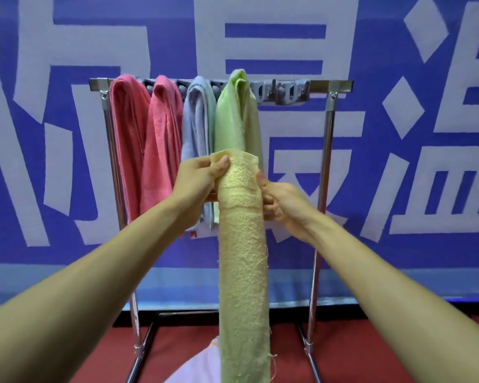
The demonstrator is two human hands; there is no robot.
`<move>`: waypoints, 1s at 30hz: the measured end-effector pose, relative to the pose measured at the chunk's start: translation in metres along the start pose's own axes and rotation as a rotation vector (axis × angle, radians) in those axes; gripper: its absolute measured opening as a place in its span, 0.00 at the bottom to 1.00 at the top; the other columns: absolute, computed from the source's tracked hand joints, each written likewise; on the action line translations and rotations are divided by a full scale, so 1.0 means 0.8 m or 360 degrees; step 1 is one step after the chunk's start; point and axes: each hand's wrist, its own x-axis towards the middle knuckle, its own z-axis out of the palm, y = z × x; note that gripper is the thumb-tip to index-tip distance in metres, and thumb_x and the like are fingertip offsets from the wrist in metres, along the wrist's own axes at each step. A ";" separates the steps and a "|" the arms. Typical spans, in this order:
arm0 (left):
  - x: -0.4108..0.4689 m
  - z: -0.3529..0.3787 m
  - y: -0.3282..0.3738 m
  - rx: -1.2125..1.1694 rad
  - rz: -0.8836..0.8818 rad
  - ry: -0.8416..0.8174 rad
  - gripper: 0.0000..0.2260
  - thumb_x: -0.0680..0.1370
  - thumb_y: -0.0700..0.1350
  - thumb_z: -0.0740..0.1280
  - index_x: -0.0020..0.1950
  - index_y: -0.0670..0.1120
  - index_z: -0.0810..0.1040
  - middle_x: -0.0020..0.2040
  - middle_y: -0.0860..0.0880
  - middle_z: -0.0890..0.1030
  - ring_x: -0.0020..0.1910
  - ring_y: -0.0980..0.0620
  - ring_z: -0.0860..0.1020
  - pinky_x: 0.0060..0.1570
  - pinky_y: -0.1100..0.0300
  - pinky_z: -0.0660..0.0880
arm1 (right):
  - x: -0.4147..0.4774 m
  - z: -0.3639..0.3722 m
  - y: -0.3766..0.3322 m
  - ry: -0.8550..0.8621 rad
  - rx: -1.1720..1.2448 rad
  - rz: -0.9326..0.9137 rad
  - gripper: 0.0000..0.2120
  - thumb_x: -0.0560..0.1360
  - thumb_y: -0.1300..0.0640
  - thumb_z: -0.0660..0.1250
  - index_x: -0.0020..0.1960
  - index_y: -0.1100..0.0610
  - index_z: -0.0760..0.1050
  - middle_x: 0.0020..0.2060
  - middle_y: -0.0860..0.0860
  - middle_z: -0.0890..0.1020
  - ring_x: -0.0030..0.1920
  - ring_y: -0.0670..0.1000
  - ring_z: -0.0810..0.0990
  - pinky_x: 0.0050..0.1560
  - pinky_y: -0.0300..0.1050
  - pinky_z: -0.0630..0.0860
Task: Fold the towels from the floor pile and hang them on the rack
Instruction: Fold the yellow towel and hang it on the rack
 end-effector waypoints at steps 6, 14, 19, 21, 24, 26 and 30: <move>-0.034 -0.018 -0.085 -0.0271 -0.0430 0.0157 0.07 0.79 0.42 0.65 0.42 0.42 0.78 0.30 0.50 0.77 0.26 0.55 0.74 0.23 0.67 0.71 | -0.046 0.015 0.136 -0.0144 0.0149 0.0263 0.28 0.70 0.43 0.68 0.55 0.67 0.77 0.45 0.60 0.78 0.40 0.54 0.75 0.38 0.40 0.72; -0.076 -0.048 -0.205 -0.0620 -0.0961 0.0377 0.06 0.79 0.41 0.65 0.45 0.41 0.77 0.28 0.50 0.80 0.24 0.58 0.79 0.23 0.66 0.75 | -0.065 0.035 0.233 0.0138 -0.0264 0.0218 0.07 0.77 0.58 0.67 0.45 0.62 0.80 0.36 0.52 0.82 0.37 0.45 0.76 0.39 0.43 0.70; -0.107 -0.070 -0.251 -0.0772 -0.1043 0.0370 0.07 0.81 0.44 0.62 0.45 0.42 0.76 0.25 0.53 0.79 0.25 0.60 0.79 0.28 0.67 0.77 | -0.068 0.050 0.237 0.0123 -0.0989 0.0020 0.10 0.77 0.56 0.64 0.43 0.62 0.76 0.30 0.49 0.75 0.35 0.48 0.70 0.39 0.48 0.66; -0.110 -0.074 -0.259 -0.0697 -0.1027 0.0298 0.09 0.81 0.46 0.62 0.49 0.42 0.77 0.29 0.52 0.81 0.27 0.59 0.79 0.29 0.67 0.76 | -0.071 0.057 0.239 0.0154 -0.1177 0.0011 0.11 0.78 0.55 0.63 0.37 0.57 0.70 0.29 0.48 0.71 0.37 0.53 0.68 0.39 0.49 0.60; -0.115 -0.069 -0.260 -0.0366 -0.0936 0.0131 0.16 0.80 0.50 0.62 0.59 0.40 0.78 0.42 0.48 0.83 0.42 0.52 0.81 0.44 0.59 0.79 | -0.072 0.064 0.243 0.0238 -0.1319 -0.0051 0.11 0.78 0.55 0.62 0.38 0.55 0.67 0.31 0.49 0.71 0.41 0.58 0.71 0.40 0.49 0.62; -0.125 -0.063 -0.258 -0.0121 -0.0862 0.0016 0.15 0.80 0.52 0.61 0.59 0.43 0.79 0.48 0.49 0.85 0.49 0.51 0.82 0.51 0.55 0.78 | -0.071 0.064 0.245 0.0307 -0.1383 -0.0153 0.09 0.77 0.57 0.64 0.41 0.62 0.73 0.33 0.54 0.76 0.42 0.59 0.74 0.42 0.51 0.64; -0.153 -0.054 -0.258 -0.0024 -0.0968 -0.0388 0.12 0.80 0.52 0.60 0.53 0.46 0.79 0.38 0.56 0.85 0.36 0.62 0.83 0.27 0.72 0.74 | -0.072 0.059 0.241 0.0367 -0.0837 0.0068 0.07 0.76 0.57 0.67 0.39 0.57 0.78 0.33 0.51 0.79 0.36 0.50 0.76 0.42 0.44 0.70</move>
